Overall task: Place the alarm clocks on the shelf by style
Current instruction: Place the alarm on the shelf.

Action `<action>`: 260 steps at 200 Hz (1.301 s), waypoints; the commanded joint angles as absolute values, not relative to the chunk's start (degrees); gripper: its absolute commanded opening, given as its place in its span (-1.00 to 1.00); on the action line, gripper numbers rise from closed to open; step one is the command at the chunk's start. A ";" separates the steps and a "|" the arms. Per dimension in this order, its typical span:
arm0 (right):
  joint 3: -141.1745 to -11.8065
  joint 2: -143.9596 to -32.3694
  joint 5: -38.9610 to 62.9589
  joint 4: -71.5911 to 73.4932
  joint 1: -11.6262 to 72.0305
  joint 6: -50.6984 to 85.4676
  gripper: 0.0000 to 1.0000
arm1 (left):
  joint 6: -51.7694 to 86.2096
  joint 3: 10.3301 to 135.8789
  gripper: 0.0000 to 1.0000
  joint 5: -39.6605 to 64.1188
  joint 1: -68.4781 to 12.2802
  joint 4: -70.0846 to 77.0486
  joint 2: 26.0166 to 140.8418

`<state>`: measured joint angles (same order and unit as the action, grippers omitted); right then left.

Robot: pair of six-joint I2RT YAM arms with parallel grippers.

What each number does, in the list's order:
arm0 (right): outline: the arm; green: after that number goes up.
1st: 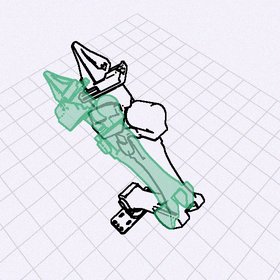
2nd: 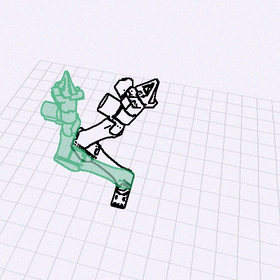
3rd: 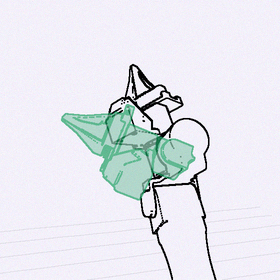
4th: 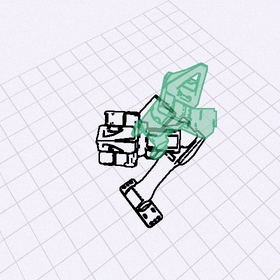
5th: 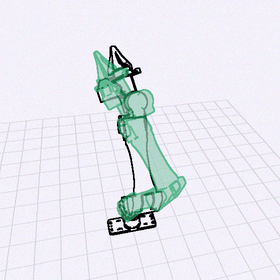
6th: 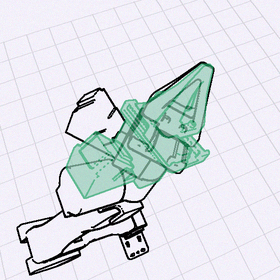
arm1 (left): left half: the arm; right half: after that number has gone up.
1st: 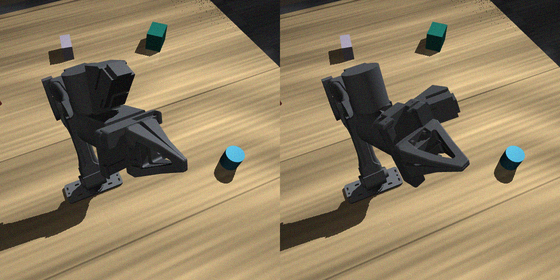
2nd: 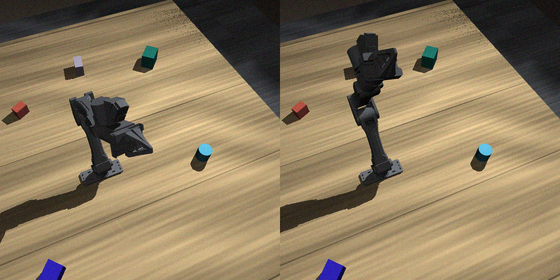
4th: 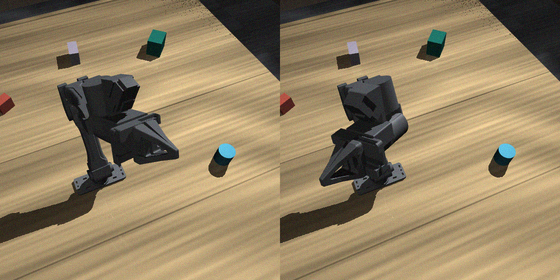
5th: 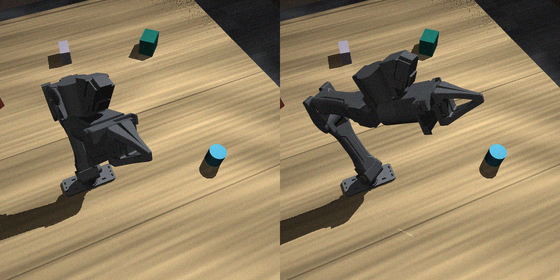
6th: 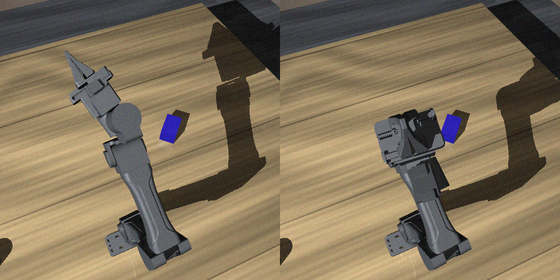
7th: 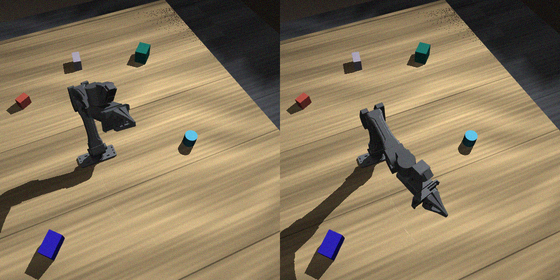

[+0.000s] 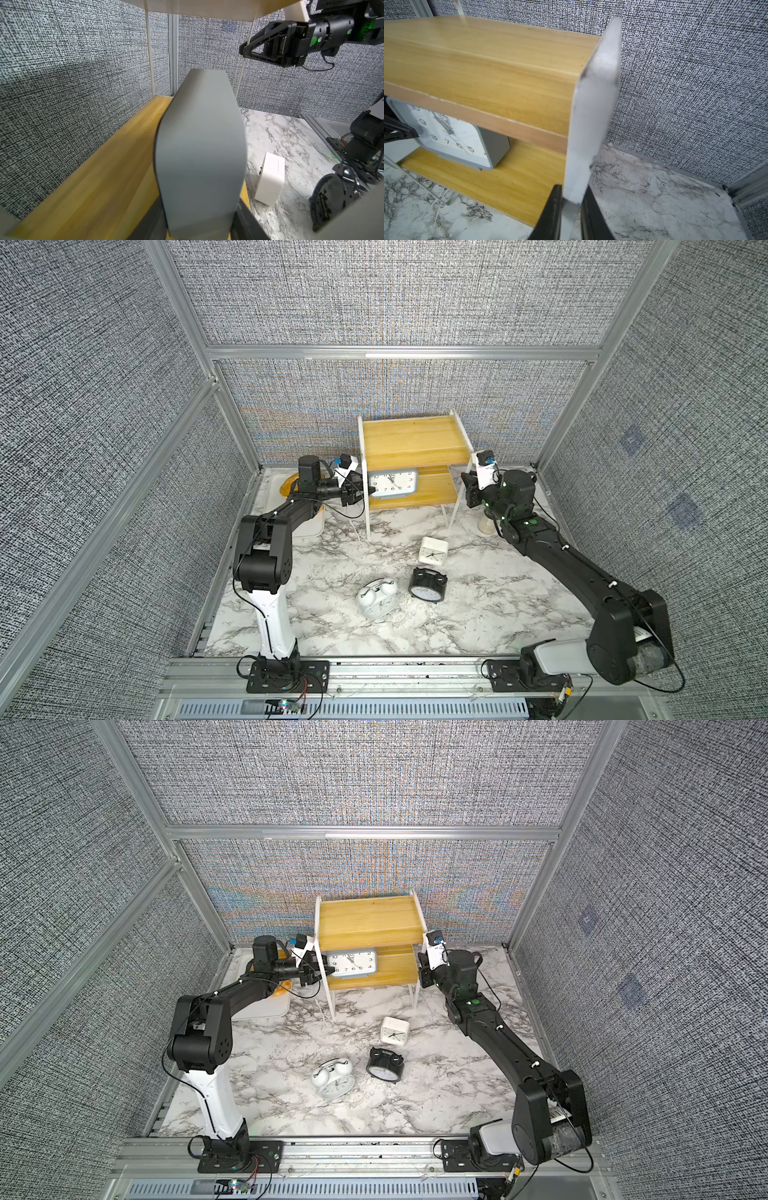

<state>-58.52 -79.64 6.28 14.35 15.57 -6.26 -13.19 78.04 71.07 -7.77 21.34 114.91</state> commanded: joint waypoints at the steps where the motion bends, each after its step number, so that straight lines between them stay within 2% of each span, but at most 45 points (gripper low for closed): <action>1: -58.71 -79.88 7.29 13.12 15.74 -6.90 -0.59 | -14.33 78.02 0.11 69.56 -7.66 21.82 114.35; 93: -58.45 -79.85 6.95 13.01 15.77 -6.91 -0.59 | -21.02 80.43 0.25 70.11 -7.56 12.30 111.51; 146: -58.54 -79.72 6.97 13.10 15.82 -6.90 -0.57 | -34.15 84.20 0.32 68.32 -7.51 -6.29 110.06; 213: -58.54 -79.63 6.97 12.94 15.74 -6.93 -0.57 | -35.65 83.76 0.34 65.93 -7.12 -7.92 108.63; 260: -58.49 -79.86 7.12 12.93 15.75 -6.76 -0.57 | -31.93 83.50 0.34 65.44 -7.43 -3.34 109.50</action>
<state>-58.52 -79.70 6.11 13.89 15.57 -6.61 -33.74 83.44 65.23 -7.31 -5.93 109.10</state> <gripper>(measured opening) 0.215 0.670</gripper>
